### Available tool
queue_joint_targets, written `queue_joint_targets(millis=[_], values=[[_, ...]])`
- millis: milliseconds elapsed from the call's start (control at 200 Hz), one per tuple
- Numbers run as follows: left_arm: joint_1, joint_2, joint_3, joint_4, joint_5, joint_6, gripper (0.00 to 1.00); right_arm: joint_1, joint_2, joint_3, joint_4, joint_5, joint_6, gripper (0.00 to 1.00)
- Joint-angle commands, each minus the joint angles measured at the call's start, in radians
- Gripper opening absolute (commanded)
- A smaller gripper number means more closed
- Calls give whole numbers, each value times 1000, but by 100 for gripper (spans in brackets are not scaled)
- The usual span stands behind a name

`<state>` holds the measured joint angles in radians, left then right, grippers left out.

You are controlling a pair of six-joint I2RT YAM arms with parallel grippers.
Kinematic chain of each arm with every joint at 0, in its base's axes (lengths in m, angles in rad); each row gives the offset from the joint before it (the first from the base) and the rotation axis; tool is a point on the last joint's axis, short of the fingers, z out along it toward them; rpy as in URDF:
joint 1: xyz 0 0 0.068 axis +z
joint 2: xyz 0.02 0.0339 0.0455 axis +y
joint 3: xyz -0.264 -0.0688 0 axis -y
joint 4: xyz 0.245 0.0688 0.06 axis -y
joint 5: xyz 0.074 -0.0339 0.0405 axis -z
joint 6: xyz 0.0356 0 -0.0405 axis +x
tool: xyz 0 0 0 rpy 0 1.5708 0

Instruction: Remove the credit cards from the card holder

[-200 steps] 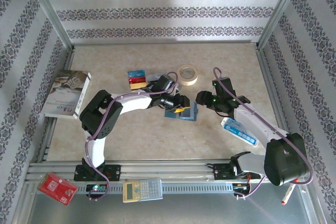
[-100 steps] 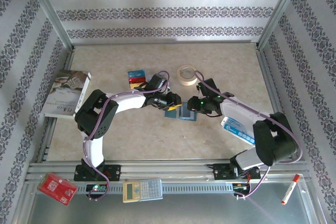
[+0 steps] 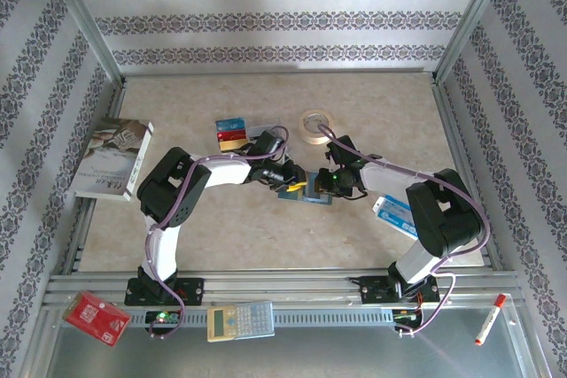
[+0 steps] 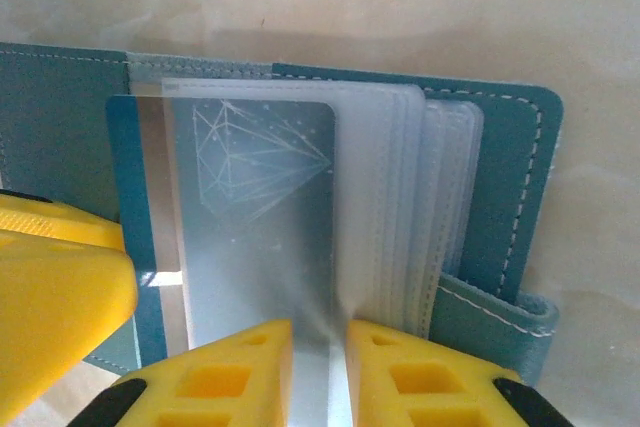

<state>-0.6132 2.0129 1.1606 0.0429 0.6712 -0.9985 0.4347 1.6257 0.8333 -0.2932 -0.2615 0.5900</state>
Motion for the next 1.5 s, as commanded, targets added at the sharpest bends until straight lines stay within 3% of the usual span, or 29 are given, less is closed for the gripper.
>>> queue_joint_targets(millis=[0,300,575,784,1029,1169,1394,1499], values=[[3,26,-9,57,39,-25,25,4,26,13,-7,-8,-16,24],[7,15,-12,75,45,-17,19,3,39,29,-52,34,-18,25],[24,-11,-38,32,44,36,3,-10,33,17,-61,48,-9,25],[79,-112,-44,-178,24,212,0,-33,7,3,-59,51,1,25],[140,-257,67,-521,-54,500,0,-43,-92,-5,16,-10,14,27],[180,-326,155,-667,-124,652,0,-63,-191,-16,79,-50,24,39],[279,-380,296,-810,-258,926,0,-109,-290,-36,127,-61,25,70],[337,-343,395,-871,-242,1062,0,-123,-306,-48,142,-69,20,82]])
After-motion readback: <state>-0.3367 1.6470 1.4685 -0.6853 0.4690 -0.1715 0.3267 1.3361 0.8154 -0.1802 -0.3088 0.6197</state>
